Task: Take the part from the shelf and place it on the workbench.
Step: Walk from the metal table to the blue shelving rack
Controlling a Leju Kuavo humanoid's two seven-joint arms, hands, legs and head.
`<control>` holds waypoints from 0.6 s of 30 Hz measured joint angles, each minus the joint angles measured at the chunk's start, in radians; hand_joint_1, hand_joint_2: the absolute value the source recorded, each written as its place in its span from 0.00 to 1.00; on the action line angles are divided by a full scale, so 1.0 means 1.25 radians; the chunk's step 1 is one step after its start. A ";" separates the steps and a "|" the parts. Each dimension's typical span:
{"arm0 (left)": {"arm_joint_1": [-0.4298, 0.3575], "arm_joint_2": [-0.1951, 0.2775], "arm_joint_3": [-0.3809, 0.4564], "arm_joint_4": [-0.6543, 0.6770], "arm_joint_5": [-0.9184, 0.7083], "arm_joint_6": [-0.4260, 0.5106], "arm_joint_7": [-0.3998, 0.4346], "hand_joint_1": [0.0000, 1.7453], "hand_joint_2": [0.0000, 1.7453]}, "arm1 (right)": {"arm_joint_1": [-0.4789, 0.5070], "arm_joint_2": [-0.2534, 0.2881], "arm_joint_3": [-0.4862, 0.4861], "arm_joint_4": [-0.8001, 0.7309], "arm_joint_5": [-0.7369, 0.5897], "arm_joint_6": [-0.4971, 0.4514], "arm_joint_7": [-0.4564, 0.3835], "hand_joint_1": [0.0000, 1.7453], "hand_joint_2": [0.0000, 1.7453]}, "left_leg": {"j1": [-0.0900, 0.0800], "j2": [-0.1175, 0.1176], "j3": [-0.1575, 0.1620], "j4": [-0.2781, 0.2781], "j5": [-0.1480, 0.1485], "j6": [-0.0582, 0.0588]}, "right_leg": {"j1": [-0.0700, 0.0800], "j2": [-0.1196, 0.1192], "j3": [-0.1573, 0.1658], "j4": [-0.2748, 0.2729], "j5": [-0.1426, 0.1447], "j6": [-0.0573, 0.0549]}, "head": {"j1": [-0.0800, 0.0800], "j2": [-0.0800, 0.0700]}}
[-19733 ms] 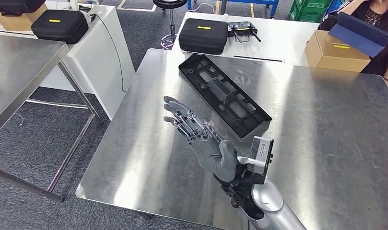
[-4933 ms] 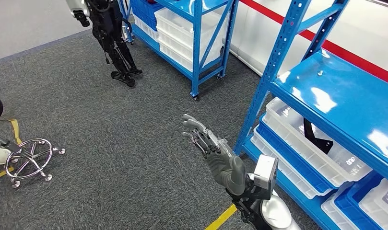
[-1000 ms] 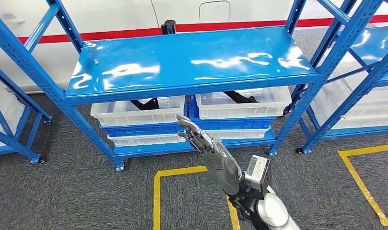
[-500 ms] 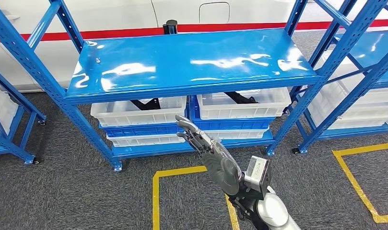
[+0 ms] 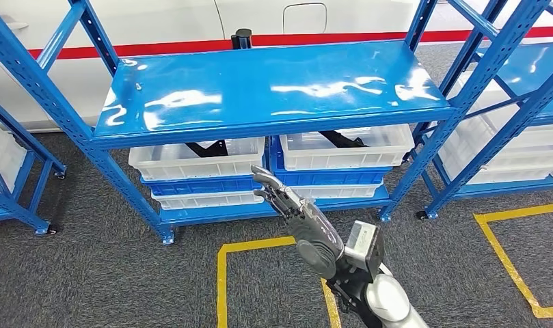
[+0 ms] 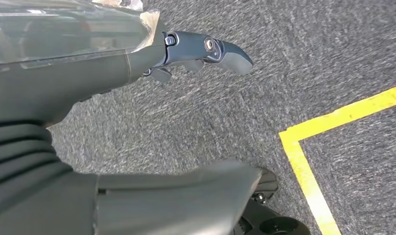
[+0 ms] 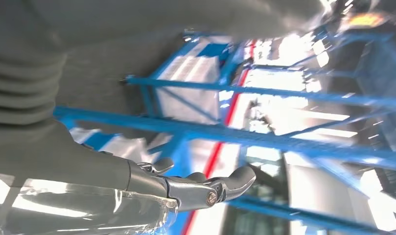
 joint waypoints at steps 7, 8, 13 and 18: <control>0.017 -0.006 0.073 -0.015 -0.069 -0.034 0.037 0.00 1.00 | 0.044 -0.002 -0.060 0.125 0.029 -0.019 0.027 0.00 1.00 | 0.000 0.000 0.000 0.000 0.000 0.000 | 0.000 0.000 0.000 0.000 0.000 0.000 | 0.000 0.000; 0.020 -0.006 0.084 -0.017 -0.080 -0.039 0.042 0.00 1.00 | 0.050 -0.002 -0.070 0.145 0.033 -0.023 0.031 0.00 1.00 | 0.000 0.000 -0.001 0.000 0.000 0.000 | 0.000 0.000 0.000 0.000 0.000 0.000 | 0.000 0.000; 0.035 -0.009 0.142 -0.033 -0.131 -0.065 0.069 0.00 0.00 | 0.084 0.001 -0.119 0.248 0.054 -0.037 0.050 0.00 0.25 | 0.000 0.000 -0.001 0.000 0.000 0.001 | 0.000 0.000 0.000 0.000 0.000 0.000 | 0.000 0.000; 0.051 -0.010 0.201 -0.049 -0.183 -0.091 0.097 0.00 0.00 | 0.119 0.007 -0.169 0.352 0.076 -0.052 0.069 0.00 0.00 | 0.000 0.000 -0.001 0.000 0.000 0.001 | 0.000 0.000 -0.001 0.000 0.000 0.000 | 0.000 0.000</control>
